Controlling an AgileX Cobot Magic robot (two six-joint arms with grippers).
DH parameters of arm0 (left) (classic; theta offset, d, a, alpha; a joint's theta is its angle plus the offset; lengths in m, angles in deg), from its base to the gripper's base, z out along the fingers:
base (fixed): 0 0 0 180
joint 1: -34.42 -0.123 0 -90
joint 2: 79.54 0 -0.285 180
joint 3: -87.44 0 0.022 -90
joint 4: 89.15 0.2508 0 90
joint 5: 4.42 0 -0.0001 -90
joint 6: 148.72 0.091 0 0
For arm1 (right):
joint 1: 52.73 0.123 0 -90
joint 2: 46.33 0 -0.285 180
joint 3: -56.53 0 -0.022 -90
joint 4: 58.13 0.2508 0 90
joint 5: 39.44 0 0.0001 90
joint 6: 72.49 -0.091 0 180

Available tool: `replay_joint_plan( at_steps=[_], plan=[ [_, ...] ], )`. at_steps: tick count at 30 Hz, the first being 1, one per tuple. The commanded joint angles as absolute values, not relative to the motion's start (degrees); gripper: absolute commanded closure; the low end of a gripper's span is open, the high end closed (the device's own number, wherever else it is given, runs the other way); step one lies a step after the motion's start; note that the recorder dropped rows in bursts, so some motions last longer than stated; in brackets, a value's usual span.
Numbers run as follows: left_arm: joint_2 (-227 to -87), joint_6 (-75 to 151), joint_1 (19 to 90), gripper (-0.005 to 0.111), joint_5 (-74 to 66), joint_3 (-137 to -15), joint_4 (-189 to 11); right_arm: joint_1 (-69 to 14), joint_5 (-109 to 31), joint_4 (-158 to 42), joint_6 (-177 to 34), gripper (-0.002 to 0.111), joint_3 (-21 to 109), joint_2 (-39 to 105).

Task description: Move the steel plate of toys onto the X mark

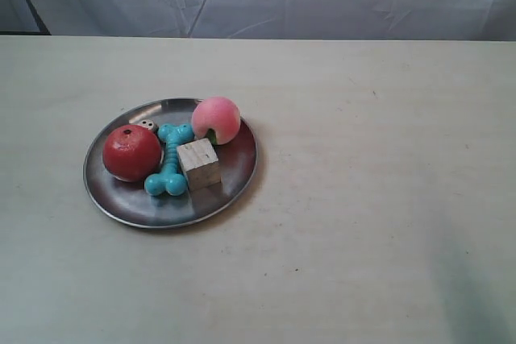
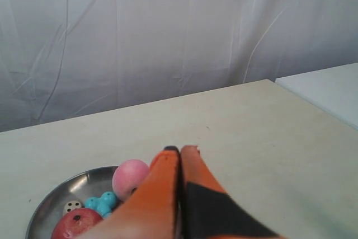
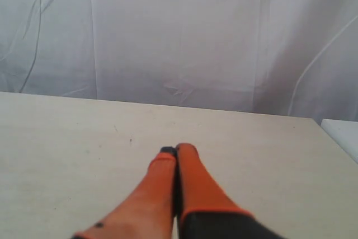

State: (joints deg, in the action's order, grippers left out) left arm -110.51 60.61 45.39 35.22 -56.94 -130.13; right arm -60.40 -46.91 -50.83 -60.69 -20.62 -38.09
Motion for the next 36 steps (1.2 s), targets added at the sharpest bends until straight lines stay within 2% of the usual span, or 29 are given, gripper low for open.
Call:
replay_joint_plan(
  at_steps=[1, 8, 15, 17, 24, 36],
  plan=[
    [-110.02, 60.38, 46.01, 0.107, 34.43, -56.88, -130.16, -60.68, -46.75, -51.40, -60.52, 0.108, -20.68, -38.54],
    [-103.14, 63.60, 44.85, 0.107, 31.86, -52.67, -129.03, -60.68, -46.75, -51.40, -60.52, 0.108, -20.68, -38.54],
    [-90.32, 66.55, 31.90, 0.107, 22.32, -36.87, -127.46, -60.68, -46.64, -51.40, -60.52, 0.108, -20.68, -38.54],
    [-88.20, 66.55, 30.63, 0.107, 20.93, -32.30, -127.46, -60.68, -46.64, -51.40, -60.52, 0.108, -20.68, -38.54],
    [-87.32, 66.32, 31.81, 0.107, 13.69, -22.07, -128.90, -60.68, -46.64, -51.40, -60.52, 0.108, -20.68, -38.54],
    [-87.32, 66.21, 36.87, 0.107, 13.28, -16.14, -128.95, -60.68, -46.64, -51.40, -60.52, 0.108, -20.68, -38.54]
  ],
)
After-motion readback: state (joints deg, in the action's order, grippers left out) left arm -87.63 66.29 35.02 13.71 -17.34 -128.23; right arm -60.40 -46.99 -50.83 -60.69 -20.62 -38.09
